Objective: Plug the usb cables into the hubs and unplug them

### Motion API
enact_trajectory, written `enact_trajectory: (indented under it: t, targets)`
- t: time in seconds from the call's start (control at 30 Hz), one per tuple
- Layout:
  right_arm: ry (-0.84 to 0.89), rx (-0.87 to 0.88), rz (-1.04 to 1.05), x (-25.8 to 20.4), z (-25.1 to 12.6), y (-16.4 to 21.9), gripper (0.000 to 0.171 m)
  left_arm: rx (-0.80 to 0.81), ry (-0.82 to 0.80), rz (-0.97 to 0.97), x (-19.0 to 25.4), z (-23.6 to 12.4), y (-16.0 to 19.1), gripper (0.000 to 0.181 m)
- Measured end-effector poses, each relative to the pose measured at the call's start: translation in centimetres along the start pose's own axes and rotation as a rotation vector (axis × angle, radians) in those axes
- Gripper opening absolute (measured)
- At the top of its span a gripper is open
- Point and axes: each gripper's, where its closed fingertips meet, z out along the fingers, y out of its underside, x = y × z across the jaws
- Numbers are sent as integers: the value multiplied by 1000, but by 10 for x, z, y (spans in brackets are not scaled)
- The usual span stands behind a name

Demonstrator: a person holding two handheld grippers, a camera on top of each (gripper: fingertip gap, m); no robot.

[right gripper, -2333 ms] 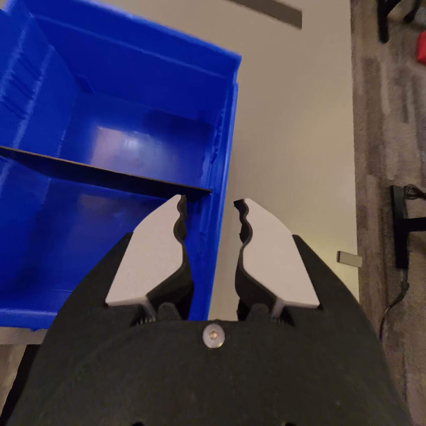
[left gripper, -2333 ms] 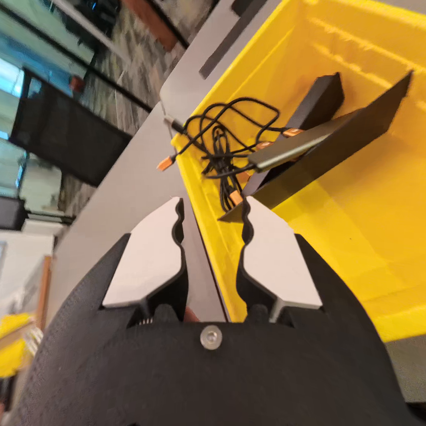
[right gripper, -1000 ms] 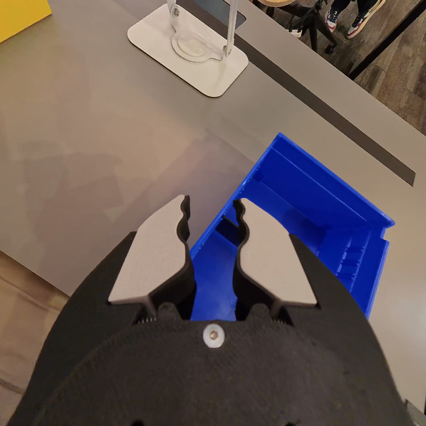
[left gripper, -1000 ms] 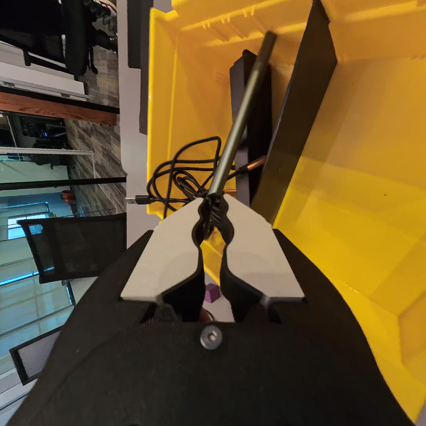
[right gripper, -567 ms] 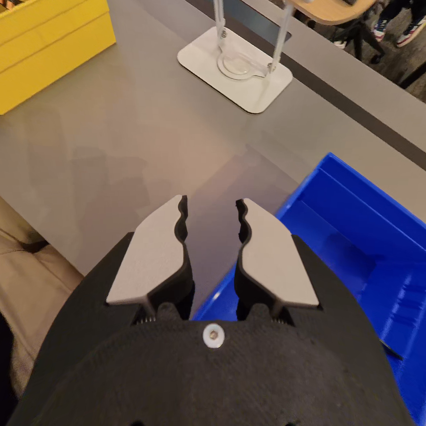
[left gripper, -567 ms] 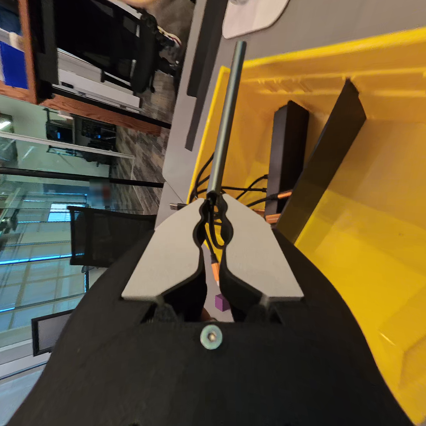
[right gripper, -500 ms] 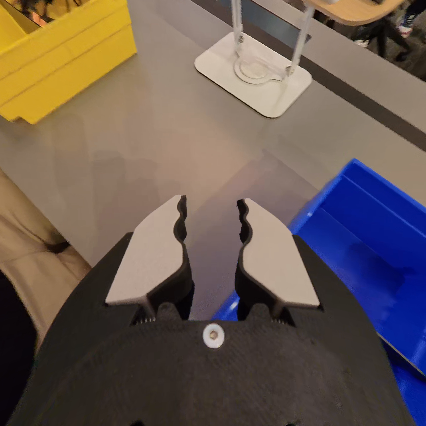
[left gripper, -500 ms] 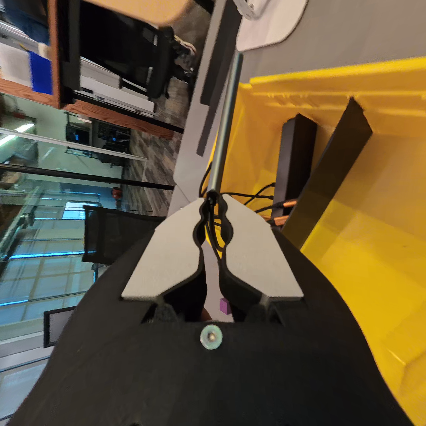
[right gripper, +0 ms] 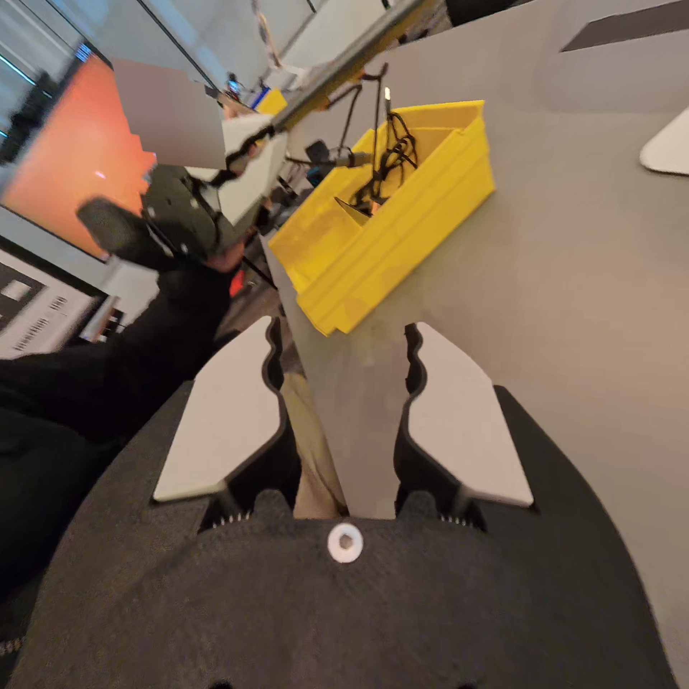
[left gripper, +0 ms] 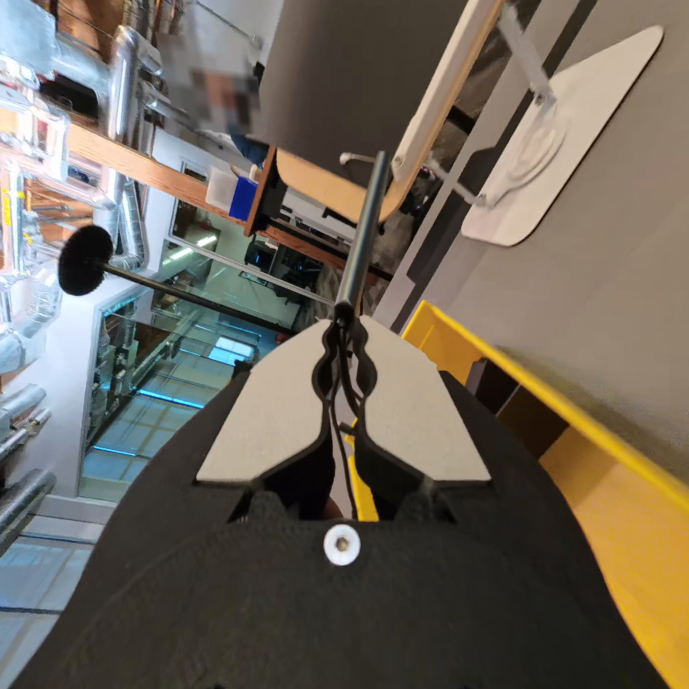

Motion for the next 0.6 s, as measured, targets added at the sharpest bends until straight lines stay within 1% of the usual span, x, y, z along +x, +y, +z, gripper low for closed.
enact_trajectory:
  t: [0.03,0.13,0.2,0.27,0.4,0.5,0.6]
  targets:
    - [-29,18,14,-2,10,-3,65,10,-13,21,6,-1,-11,8]
    - [-96,41,71,-3,34,-11,67,40,-22,49,25,-4,-42,7]
    - [-142,71,140,2,44,-18,67,57,-36,73,36,-3,-55,7]
    - [-196,103,224,7,49,-24,67,71,-14,111,51,-3,-63,7]
    - [-268,111,339,19,64,-29,65,113,2,160,72,-5,-76,7]
    - [-369,119,445,25,80,-36,65,127,2,218,83,-3,-76,7]
    - [-456,104,517,27,97,-41,59,142,27,263,97,-6,-78,7]
